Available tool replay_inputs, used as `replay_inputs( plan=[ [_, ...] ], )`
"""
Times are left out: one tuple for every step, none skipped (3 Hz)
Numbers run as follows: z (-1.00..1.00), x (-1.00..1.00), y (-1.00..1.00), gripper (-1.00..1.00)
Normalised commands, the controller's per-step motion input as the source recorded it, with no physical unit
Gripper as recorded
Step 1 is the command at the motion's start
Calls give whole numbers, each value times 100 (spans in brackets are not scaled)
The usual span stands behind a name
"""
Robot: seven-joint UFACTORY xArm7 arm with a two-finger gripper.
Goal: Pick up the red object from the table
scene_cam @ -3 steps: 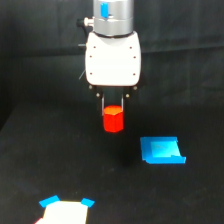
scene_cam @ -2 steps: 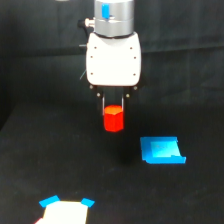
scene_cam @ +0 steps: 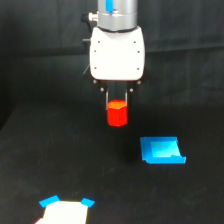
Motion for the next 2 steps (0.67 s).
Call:
replay_inputs(
  plan=[
    [2, -46, 81, -100],
    [4, 6, -31, -66]
  ],
)
